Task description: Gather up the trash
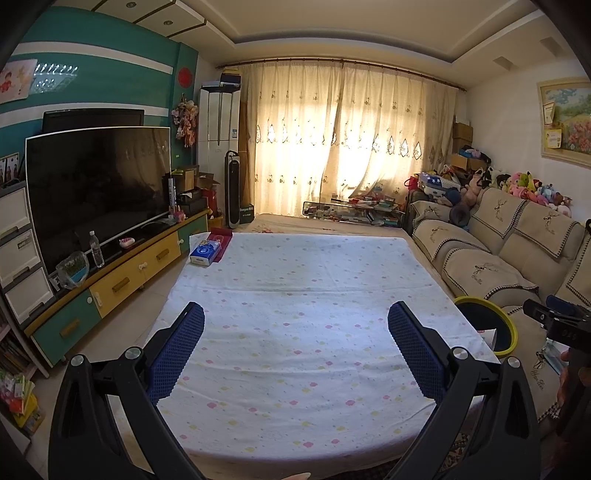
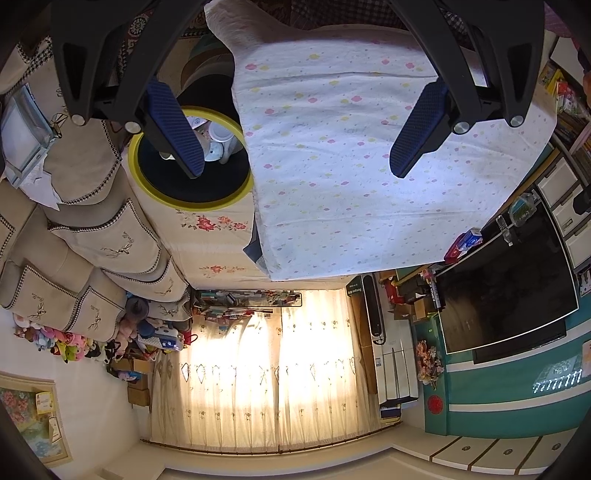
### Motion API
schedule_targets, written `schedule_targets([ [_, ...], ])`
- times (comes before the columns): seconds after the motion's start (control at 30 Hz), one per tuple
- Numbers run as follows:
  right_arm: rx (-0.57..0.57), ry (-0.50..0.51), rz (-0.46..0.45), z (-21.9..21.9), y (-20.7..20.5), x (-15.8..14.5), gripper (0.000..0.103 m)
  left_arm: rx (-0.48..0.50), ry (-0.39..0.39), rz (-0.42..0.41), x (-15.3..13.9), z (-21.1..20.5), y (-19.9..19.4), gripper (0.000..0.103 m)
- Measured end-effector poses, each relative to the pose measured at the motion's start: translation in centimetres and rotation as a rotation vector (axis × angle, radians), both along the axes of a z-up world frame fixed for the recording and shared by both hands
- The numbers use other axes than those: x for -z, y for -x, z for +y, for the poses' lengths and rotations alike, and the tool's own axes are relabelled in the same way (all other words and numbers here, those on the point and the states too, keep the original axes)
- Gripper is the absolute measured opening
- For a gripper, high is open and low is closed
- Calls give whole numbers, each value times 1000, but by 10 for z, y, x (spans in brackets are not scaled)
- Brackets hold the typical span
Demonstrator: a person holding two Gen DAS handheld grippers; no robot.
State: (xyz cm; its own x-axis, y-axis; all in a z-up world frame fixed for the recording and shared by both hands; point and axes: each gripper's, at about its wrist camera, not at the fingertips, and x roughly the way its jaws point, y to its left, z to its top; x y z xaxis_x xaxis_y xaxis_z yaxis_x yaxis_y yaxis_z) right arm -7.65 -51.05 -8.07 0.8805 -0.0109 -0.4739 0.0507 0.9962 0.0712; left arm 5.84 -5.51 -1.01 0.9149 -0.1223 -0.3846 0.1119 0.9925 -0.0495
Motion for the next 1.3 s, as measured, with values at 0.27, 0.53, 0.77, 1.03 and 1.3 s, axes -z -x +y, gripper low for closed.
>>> schedule_targets([
  [0.27,-7,-1,4,1,-1,0,96,2,6,8,2,1,-3,98],
  [0.53,-9,-3,12,1,-3,3,96,0,7,10,4,1,-3,98],
  [0.77,-14,-5,19,1,-4,5,96,1,6,15,6,0,-4,98],
  [1.03,-16,-6,29,1,-6,7,96,7,14,38,13,0,-8,98],
  [1.3,-20,-4,40,2,-9,8,96,28,50,46,20,4,-13,98],
])
